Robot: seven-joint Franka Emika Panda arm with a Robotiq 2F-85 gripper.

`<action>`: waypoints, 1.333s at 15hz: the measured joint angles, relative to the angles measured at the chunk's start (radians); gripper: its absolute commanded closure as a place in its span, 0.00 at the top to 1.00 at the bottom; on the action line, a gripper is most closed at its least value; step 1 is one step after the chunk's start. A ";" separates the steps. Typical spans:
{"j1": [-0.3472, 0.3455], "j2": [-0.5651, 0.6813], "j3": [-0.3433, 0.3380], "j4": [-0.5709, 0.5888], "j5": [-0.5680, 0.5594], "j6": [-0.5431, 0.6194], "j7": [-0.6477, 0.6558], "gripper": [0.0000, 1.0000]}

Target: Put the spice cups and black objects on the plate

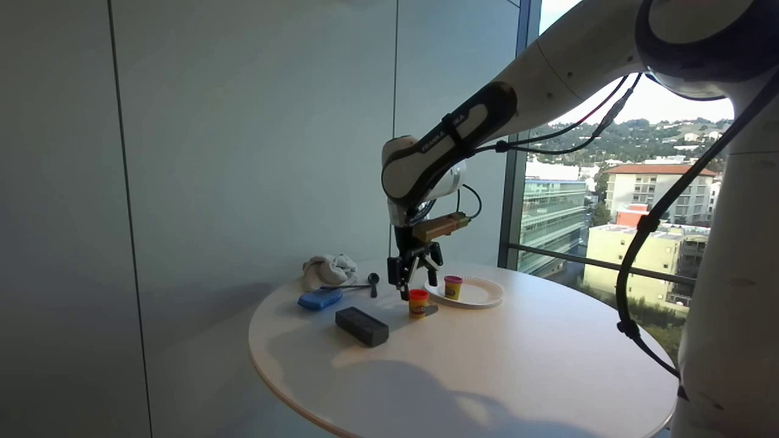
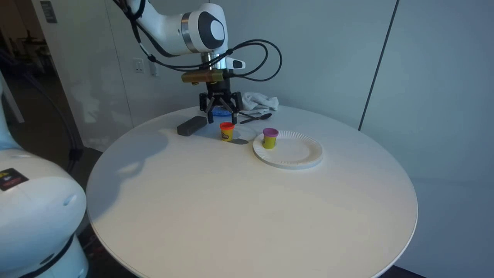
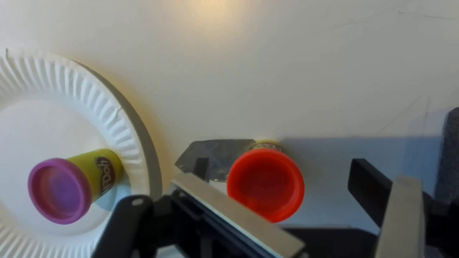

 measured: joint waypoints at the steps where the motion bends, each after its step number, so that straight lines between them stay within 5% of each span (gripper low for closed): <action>1: -0.003 -0.004 -0.003 -0.014 0.000 0.023 0.008 1.00; 10: -0.054 -0.006 -0.060 -0.087 0.029 0.268 -0.020 1.00; 20: -0.054 -0.007 -0.065 -0.095 0.348 0.304 -0.361 1.00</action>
